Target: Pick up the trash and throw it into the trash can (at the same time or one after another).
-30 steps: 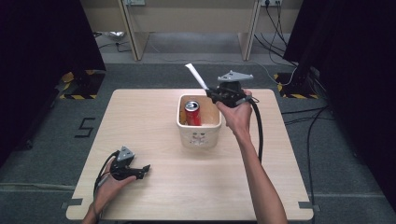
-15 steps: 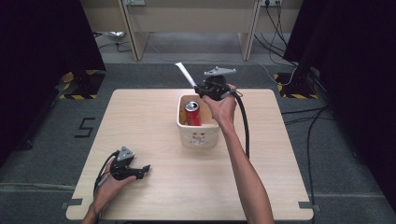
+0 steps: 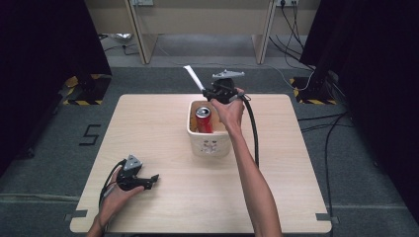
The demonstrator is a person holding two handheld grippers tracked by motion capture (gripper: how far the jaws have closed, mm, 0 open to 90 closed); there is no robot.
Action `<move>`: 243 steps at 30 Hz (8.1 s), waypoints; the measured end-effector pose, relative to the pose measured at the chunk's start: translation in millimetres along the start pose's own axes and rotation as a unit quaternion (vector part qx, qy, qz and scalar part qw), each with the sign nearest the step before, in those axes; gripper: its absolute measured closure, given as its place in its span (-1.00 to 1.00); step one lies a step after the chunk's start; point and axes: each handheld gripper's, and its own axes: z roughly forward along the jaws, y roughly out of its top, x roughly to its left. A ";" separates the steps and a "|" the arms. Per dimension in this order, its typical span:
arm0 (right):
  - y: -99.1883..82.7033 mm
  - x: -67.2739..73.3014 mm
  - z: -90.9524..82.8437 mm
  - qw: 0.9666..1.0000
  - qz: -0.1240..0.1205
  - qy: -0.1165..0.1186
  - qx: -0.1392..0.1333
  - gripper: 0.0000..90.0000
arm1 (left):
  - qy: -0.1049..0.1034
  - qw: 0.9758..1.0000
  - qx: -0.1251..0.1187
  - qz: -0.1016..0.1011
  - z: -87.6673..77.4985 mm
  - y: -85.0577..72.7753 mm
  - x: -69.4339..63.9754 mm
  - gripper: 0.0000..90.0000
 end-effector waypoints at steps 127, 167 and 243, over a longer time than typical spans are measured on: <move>-115.2 -52.8 -131.4 0.997 0.027 -0.075 0.009 -0.40 | 0.001 1.000 0.002 0.001 -0.1 0.2 -0.2 -0.69; -146.3 -29.5 -139.7 0.995 -0.013 -0.086 0.039 -0.41 | 0.001 1.000 0.002 0.001 -0.1 0.2 -0.2 -0.69; -241.9 -22.0 -143.6 0.992 0.003 -0.076 0.096 -0.44 | 0.001 1.000 0.002 0.002 -0.2 0.2 -0.2 -0.69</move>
